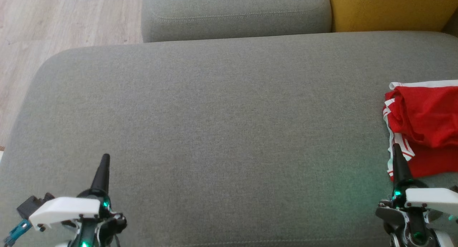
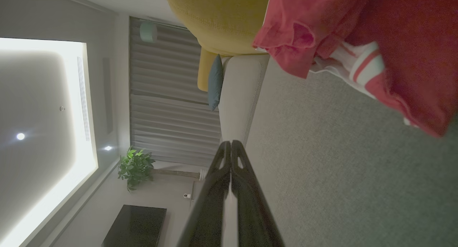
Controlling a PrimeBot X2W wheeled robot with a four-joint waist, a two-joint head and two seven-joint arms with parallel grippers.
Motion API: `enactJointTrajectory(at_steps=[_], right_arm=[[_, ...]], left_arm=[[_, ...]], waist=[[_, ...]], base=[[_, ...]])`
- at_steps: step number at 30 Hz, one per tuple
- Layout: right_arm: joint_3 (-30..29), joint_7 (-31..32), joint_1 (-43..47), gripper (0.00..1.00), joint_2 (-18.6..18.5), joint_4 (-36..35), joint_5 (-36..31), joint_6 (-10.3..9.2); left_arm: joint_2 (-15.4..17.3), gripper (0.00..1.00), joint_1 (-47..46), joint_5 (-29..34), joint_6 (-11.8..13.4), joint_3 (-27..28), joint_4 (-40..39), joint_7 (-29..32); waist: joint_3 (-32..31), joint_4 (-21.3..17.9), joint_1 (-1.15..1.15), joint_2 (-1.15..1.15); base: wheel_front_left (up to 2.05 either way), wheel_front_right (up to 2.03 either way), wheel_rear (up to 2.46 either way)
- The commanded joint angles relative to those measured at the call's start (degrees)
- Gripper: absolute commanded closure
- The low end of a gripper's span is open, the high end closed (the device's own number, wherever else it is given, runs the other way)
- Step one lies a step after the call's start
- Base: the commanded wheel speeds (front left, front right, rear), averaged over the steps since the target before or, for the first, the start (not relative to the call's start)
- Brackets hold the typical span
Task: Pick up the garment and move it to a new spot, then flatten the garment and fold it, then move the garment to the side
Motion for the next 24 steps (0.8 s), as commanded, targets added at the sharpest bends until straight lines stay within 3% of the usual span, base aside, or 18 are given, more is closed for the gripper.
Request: enactJointTrajectory(at_steps=[1, 18, 24], right_arm=[[0.7, 0.4, -3.2, 1.00, -1.3, -1.5, 2.1, -0.04], [-0.1, 1.5, -5.3, 1.00, -1.3, 0.4, 13.1, -0.04], [-0.2, 1.6, -5.3, 1.00, -1.2, 0.4, 12.9, -0.04]], left_arm=[[0.4, 1.00, -3.8, -2.0, -0.6, 2.7, -1.5, 0.4], [-0.2, 1.00, -5.2, -13.4, -2.4, 5.6, -1.0, 3.1], [-0.2, 1.00, -5.2, -13.3, -2.4, 5.7, -1.0, 3.2]], waist=[[0.0, 0.0, 0.00, 0.00], [0.0, -0.5, 0.00, 0.00], [0.0, -0.5, 0.00, 0.00]], base=[[0.00, 0.00, 0.00], [0.00, 0.00, 0.00], [0.00, 0.00, 0.00]])
